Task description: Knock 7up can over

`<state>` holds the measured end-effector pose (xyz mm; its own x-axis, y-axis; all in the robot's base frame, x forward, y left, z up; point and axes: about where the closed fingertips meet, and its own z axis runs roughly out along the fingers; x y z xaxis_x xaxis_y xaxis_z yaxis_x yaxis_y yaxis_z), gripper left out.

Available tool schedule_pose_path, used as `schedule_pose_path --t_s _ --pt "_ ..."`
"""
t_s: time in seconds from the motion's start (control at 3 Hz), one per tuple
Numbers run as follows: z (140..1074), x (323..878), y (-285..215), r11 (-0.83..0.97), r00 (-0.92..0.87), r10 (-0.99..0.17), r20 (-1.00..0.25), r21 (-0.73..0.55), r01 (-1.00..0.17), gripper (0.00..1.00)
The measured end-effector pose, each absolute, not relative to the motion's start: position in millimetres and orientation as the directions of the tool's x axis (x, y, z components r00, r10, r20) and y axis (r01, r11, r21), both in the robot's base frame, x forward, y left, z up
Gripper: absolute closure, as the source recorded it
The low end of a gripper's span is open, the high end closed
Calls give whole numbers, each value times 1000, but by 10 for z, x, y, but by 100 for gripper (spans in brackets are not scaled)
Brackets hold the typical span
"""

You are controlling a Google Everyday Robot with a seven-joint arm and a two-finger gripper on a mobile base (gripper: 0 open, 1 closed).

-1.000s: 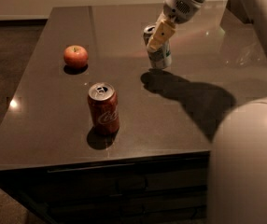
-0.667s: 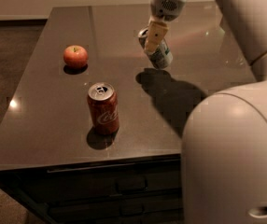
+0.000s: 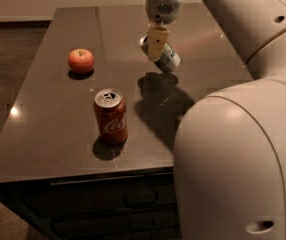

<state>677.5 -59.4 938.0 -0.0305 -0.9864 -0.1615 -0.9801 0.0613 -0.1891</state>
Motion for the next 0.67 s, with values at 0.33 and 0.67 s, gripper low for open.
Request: schedule_pose_path --t_s 0.33,0.67 --pt "9286 6747 -515 6 12 -995 -95 -188 -982 30" --pt "8971 6752 -480 -41 46 -999 -27 -163 -986 0"
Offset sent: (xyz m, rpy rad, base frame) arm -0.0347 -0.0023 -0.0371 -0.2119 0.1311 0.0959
